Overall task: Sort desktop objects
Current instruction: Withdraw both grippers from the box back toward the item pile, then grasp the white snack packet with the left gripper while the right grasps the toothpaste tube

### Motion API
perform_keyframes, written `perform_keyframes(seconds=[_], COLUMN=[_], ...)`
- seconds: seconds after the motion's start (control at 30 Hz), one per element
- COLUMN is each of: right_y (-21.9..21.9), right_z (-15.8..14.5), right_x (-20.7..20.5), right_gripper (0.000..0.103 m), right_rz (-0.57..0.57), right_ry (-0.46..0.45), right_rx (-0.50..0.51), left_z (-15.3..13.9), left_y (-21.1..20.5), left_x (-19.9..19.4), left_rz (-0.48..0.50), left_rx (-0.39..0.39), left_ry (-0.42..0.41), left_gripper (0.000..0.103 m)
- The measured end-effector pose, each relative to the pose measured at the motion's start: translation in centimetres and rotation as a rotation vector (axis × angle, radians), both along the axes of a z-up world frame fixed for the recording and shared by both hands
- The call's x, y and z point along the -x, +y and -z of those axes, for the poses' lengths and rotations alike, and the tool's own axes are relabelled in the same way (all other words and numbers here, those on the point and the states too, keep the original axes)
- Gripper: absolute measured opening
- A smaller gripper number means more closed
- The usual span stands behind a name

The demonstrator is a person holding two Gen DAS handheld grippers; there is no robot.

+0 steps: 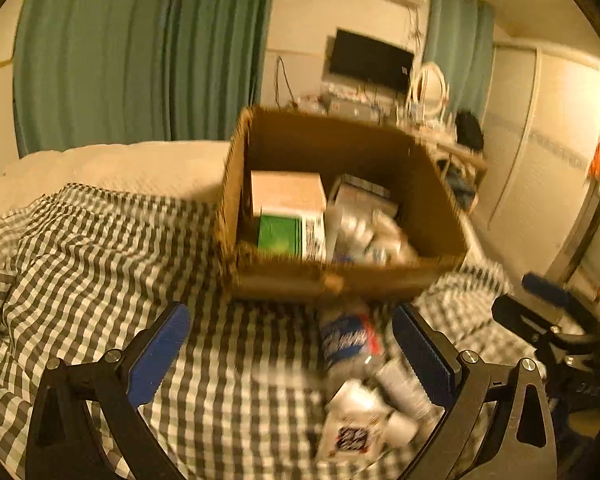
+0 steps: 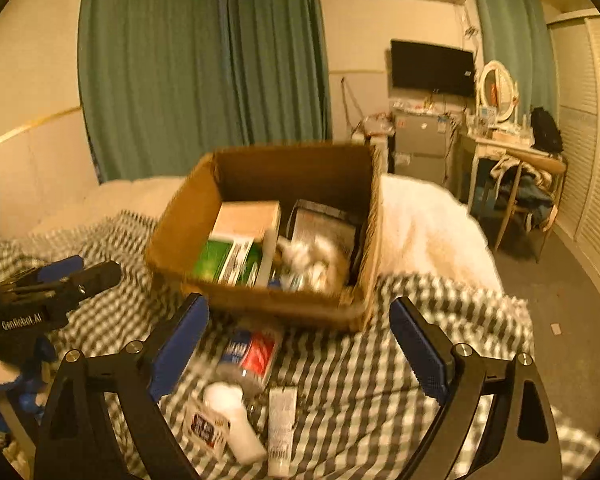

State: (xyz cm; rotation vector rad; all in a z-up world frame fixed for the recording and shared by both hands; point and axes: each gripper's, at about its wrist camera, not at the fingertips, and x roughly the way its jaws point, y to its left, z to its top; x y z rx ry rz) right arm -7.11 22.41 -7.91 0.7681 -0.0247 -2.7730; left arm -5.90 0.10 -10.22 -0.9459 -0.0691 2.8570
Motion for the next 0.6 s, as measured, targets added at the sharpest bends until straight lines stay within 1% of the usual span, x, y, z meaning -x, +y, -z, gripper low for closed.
perform_keyframes(seconds=[0.03, 0.1, 0.2, 0.23, 0.27, 0.3, 0.33, 0.4, 0.5, 0.6], right_y=[-0.2, -0.9, -1.2, -1.0, -0.8, -0.4, -0.1, 0.3, 0.7, 0.2], right_z=[0.6, 1.7, 3.2, 3.5, 3.8, 4.2, 4.6, 5.4, 6.9, 8.7], right_x=[0.0, 0.0, -0.2, -0.2, -0.2, 0.0, 0.3, 0.9, 1.6, 2.3], right_gripper=[0.092, 0.092, 0.092, 0.092, 0.091, 0.090, 0.088, 0.087, 0.083, 0.078], right_rz=[-0.008, -0.037, -0.041, -0.041, -0.040, -0.037, -0.032, -0.024, -0.031, -0.042], right_ry=[-0.016, -0.049, -0.065, -0.070, -0.079, -0.093, -0.112, -0.149, -0.208, -0.274], right_rx=[-0.004, -0.020, -0.050, -0.047, -0.040, -0.028, -0.016, -0.001, 0.018, -0.006], left_z=[0.7, 1.8, 3.9, 4.8, 5.6, 6.2, 7.0, 8.2, 9.6, 10.8], left_y=[0.4, 0.4, -0.1, -0.1, 0.0, 0.3, 0.9, 2.0, 3.3, 4.2], left_x=[0.1, 0.1, 0.5, 0.7, 0.8, 0.8, 0.8, 0.8, 0.7, 0.5], left_rz=[0.018, 0.017, 0.014, 0.021, 0.027, 0.035, 0.048, 0.079, 0.129, 0.153], left_rx=[0.040, 0.066, -0.006, -0.036, -0.047, -0.044, -0.025, 0.004, 0.020, 0.039], left_ry=[-0.016, -0.035, -0.108, -0.146, -0.171, -0.191, -0.212, -0.249, -0.312, -0.347], left_gripper=[0.103, 0.103, 0.103, 0.103, 0.103, 0.103, 0.103, 0.103, 0.103, 0.103])
